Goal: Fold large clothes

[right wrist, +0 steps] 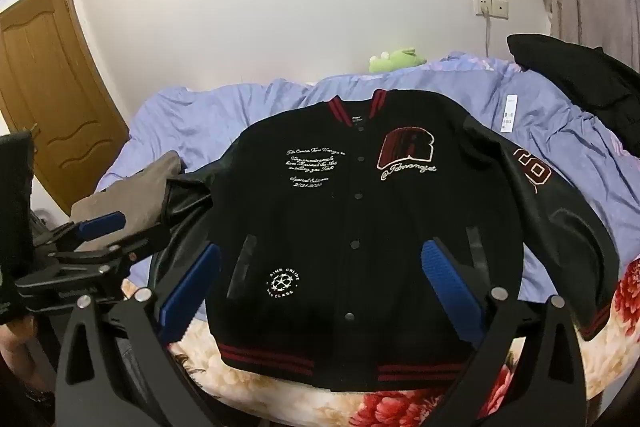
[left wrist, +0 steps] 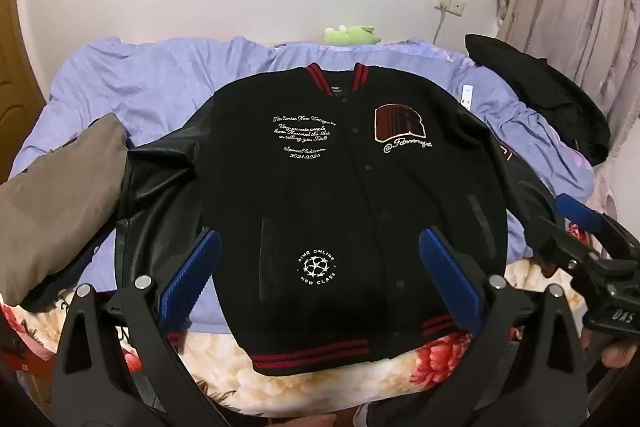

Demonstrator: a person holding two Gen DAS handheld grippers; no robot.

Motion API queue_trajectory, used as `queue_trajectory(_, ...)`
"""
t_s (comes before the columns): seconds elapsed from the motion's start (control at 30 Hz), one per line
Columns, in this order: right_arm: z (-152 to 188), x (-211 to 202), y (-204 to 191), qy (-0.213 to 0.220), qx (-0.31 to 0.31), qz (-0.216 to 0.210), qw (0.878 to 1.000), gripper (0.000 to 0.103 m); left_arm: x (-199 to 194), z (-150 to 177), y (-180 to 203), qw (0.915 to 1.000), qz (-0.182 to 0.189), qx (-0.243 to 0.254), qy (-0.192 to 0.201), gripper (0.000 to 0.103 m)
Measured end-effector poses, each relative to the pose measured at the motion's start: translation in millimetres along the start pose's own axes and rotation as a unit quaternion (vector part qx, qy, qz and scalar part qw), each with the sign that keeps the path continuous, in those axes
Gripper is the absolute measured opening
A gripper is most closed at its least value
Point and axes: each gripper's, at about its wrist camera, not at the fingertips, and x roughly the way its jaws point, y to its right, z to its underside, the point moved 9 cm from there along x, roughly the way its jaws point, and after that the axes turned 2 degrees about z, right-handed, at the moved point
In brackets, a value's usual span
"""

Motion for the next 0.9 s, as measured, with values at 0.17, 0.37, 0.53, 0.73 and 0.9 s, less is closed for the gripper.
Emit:
queue_trajectory(0.17, -1.1, -1.9, -2.0, 0.005, -0.001, 0.001, 1.0, 0.099, 0.3, -0.3, -0.7, 1.0, -0.004, 0.0, -0.002, 0.098)
queue_trajectory(0.37, -1.8, -2.4, -0.5, 0.008, -0.003, 0.0, 1.0, 0.099, -3.0, -4.1, 7.0, 1.0, -0.001, 0.004, -0.004, 0.098)
queue_trajectory(0.53, -1.2, 1.7, -8.0, 0.009, -0.012, 0.004, 1.0, 0.099, 1.3, -0.4, 5.0, 1.0, 0.002, -0.002, -0.005, 0.098)
queue_trajectory(0.73, -7.4, -6.7, -9.5, 0.014, -0.012, 0.006, 1.0, 0.099, 4.1, -1.4, 7.1, 1.0, 0.003, 0.0, -0.004, 0.098)
queue_trajectory(0.9, -9.1, -10.7, -12.6, 0.018, -0.016, 0.003, 1.0, 0.099, -3.3, 0.1, 1.4, 1.0, 0.007, 0.002, -0.002, 0.098)
